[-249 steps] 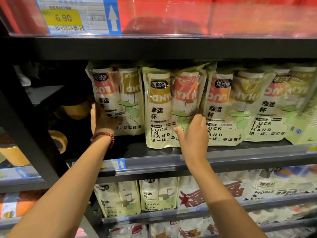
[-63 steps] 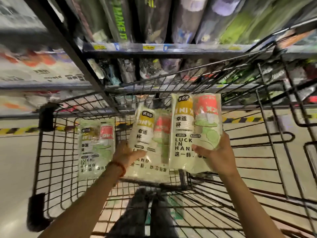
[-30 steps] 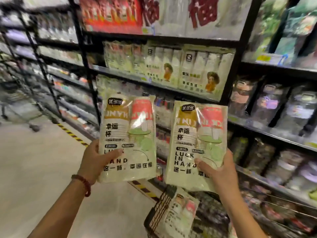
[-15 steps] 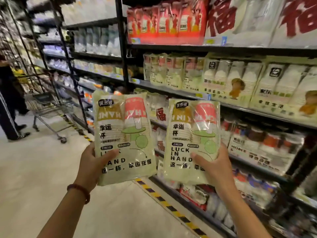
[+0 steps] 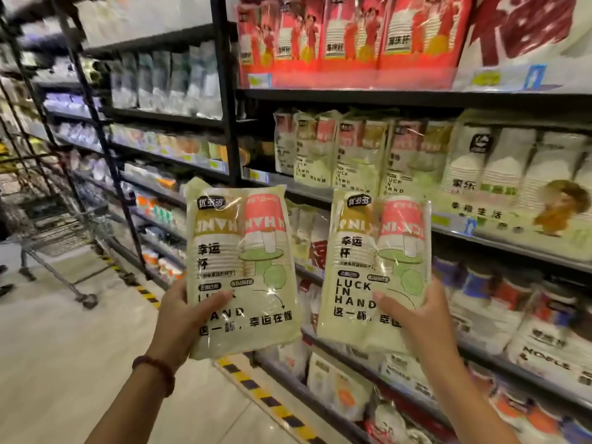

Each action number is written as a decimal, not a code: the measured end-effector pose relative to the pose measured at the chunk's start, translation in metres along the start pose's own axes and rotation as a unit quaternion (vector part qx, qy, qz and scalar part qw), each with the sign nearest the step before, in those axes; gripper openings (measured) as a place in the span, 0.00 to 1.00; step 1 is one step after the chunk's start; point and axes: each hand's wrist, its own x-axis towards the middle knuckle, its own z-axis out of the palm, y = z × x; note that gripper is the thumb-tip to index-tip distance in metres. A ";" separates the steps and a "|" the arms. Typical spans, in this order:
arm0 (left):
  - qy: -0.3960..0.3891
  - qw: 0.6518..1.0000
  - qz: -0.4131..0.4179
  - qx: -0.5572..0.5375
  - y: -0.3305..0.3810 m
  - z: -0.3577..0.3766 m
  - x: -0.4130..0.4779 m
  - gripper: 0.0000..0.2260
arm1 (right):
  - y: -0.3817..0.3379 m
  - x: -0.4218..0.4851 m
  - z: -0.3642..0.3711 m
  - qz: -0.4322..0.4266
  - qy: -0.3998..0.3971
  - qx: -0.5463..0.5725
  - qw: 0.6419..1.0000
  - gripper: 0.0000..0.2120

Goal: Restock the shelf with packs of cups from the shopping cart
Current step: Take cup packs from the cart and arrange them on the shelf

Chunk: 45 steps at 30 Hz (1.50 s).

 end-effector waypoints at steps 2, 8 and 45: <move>-0.005 1.000 0.003 0.000 -0.006 0.012 0.051 0.25 | 0.003 0.045 0.021 -0.003 0.007 0.005 1.000 0.34; -0.017 1.000 0.006 0.002 -0.010 0.044 0.196 0.29 | -0.017 0.164 0.074 -0.024 0.013 0.011 1.000 0.34; -0.202 0.964 0.174 0.000 -0.043 0.133 0.608 0.27 | -0.042 0.346 0.272 -0.108 0.277 -0.067 0.952 0.38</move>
